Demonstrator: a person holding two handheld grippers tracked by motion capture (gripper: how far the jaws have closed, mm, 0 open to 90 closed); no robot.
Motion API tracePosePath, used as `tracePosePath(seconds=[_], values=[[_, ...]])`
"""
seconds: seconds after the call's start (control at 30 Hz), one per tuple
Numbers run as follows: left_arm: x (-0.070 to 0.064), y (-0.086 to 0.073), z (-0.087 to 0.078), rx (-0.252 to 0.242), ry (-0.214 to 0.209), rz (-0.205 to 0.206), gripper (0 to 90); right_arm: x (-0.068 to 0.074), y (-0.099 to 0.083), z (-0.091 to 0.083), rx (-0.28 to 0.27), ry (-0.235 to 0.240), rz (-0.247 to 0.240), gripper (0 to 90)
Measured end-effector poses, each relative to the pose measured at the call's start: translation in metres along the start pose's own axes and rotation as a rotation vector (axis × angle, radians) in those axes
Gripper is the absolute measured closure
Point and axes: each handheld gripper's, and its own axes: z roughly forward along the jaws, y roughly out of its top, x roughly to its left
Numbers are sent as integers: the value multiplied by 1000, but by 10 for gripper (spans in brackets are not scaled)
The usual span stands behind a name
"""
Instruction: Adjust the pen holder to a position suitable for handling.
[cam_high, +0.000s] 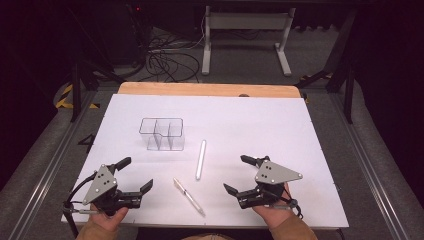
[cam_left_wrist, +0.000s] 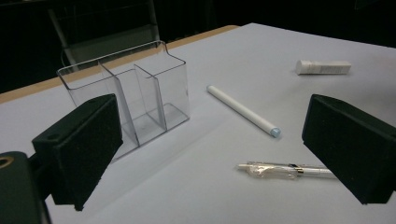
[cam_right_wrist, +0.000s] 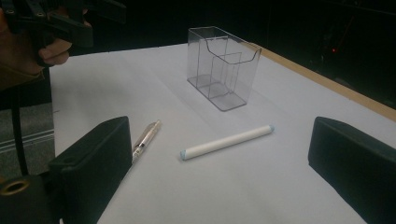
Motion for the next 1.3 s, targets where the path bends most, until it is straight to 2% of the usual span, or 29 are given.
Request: tracePosePath(seconds=[0.13, 0.43, 0.53, 0.6, 0.7, 0.83, 1.17, 1.3], values=[[0, 0, 0, 1, -1, 0, 56, 2, 1, -1, -6, -3, 7, 95], [0, 0, 0, 2, 1, 2, 58, 2, 1, -1, -9, 34, 43, 120], [0, 0, 0, 3, 2, 0, 59, 3, 3, 0, -16, 52, 61, 159], [0, 0, 0, 4, 3, 3, 58, 4, 3, 0, -10, 46, 76, 171], [0, 0, 0, 2, 5, 2, 59, 7, 4, 4, 17, 63, 105, 184], [0, 0, 0, 4, 4, 3, 59, 12, 3, 13, 61, 64, 113, 192], [0, 0, 0, 7, 5, 4, 60, 26, 1, 32, 134, 80, 101, 249], [0, 0, 0, 5, 6, 5, 60, 35, -1, 41, 162, 78, 78, 278]])
